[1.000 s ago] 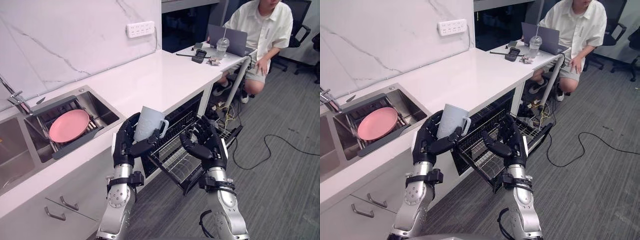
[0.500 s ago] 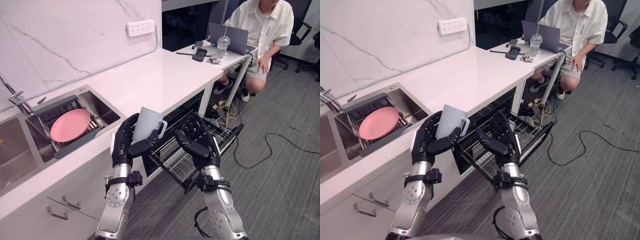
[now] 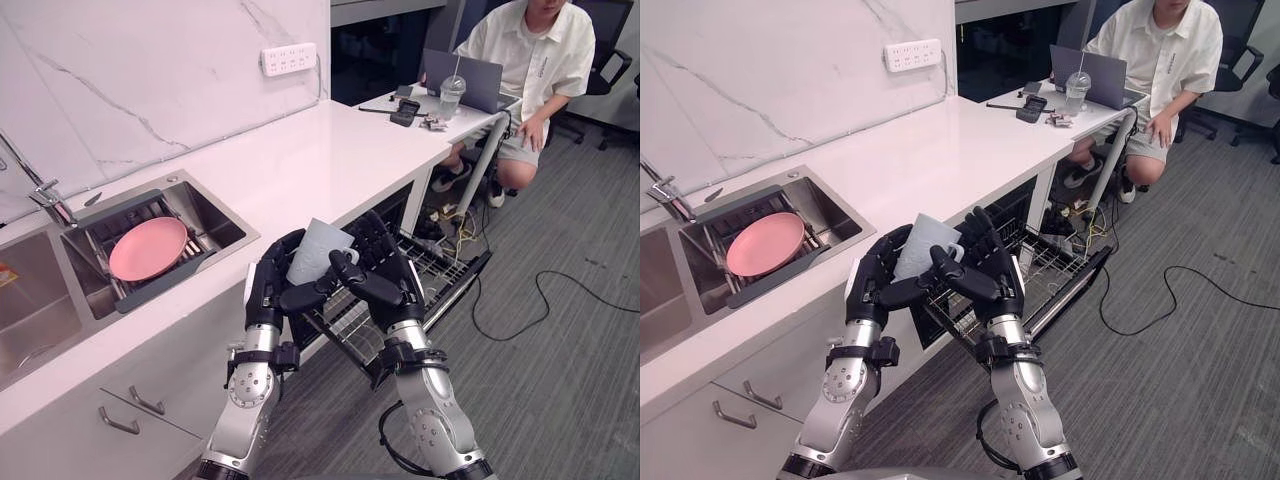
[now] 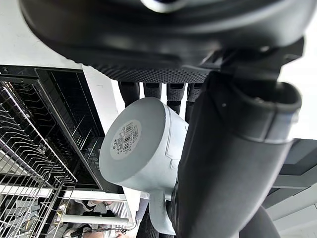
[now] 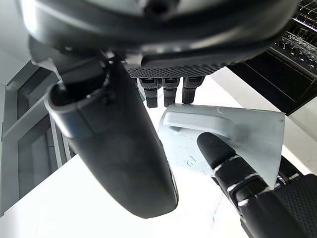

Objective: Walk over to the sink, pick up the cup, carry it to the dishwasher, place the cup inside the dishwasher, then close the dishwasher door

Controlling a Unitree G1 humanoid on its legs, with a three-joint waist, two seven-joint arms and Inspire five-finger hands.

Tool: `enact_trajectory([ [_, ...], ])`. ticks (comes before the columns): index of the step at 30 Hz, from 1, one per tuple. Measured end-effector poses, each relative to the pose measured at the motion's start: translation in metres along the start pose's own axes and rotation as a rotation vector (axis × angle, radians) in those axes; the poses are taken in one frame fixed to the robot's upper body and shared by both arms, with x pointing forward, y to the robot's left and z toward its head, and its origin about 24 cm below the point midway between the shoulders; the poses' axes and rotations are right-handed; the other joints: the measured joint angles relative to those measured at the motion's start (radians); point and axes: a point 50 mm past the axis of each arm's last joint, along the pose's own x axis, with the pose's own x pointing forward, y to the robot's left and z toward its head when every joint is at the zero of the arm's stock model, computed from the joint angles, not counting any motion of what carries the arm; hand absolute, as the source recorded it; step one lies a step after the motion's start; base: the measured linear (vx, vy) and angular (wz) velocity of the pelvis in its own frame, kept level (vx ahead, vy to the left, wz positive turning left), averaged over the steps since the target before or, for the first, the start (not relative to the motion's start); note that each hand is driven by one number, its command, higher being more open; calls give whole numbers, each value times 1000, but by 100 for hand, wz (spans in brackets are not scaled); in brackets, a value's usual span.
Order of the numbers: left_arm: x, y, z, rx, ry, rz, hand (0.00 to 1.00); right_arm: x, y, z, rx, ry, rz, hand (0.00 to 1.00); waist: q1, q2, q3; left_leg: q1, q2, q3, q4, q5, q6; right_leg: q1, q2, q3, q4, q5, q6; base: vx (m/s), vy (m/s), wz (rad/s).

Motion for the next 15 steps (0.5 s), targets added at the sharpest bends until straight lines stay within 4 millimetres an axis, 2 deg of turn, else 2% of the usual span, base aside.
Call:
enact_trajectory([
  [8, -4, -23, -1, -16, 7, -94, 30, 7, -4, -4, -16, 15, -56, 90, 1, -3, -5, -7, -4, -7, -4, 2, 2, -4, -3, -8, -1, 0, 0, -2, -3, 2],
  [15, -7, -26, -5, 11, 32, -122, 30, 9, -10, -14, -46, 58, -111, 90, -1, -4, -13, -16, -4, -10, -4, 12, 4, -17, -4, -10, 7, 0, 0, -38, -13, 1],
])
